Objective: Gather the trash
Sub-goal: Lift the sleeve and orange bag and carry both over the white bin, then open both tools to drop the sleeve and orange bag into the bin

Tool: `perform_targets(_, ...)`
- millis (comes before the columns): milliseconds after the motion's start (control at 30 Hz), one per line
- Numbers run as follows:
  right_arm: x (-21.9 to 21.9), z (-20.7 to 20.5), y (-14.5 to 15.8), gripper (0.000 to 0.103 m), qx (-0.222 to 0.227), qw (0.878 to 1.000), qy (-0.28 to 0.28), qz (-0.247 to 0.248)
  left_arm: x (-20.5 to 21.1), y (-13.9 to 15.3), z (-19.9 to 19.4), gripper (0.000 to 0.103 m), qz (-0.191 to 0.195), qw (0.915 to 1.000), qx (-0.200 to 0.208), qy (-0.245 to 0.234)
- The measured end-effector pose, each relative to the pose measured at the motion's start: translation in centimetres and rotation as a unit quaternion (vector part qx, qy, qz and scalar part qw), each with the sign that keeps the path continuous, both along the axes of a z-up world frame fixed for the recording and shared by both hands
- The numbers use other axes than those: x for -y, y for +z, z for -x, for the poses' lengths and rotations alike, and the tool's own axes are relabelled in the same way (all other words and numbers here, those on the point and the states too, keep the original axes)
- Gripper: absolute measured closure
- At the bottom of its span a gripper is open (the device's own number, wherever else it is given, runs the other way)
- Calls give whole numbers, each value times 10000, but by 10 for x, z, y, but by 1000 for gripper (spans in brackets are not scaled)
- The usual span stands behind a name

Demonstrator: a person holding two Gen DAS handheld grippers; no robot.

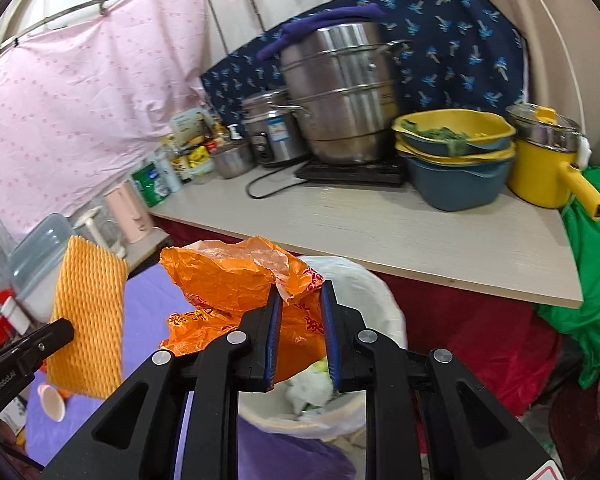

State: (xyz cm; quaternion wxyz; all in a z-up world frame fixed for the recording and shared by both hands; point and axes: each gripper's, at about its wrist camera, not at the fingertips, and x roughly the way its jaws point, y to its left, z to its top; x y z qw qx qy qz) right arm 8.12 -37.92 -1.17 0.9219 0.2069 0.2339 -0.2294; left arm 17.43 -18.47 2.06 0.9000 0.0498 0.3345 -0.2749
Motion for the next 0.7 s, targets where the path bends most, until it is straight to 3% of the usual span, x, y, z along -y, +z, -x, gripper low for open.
perform_targets(433,41,7,-46,84,-439,9976,-535,-82,78,-74,-17,91,-203,9923,-916,-809)
perform_targets(700,46,-5,-64,84,-542,9969,-534,-207,94,-100,-32,89,-294,9913,-1054,-736)
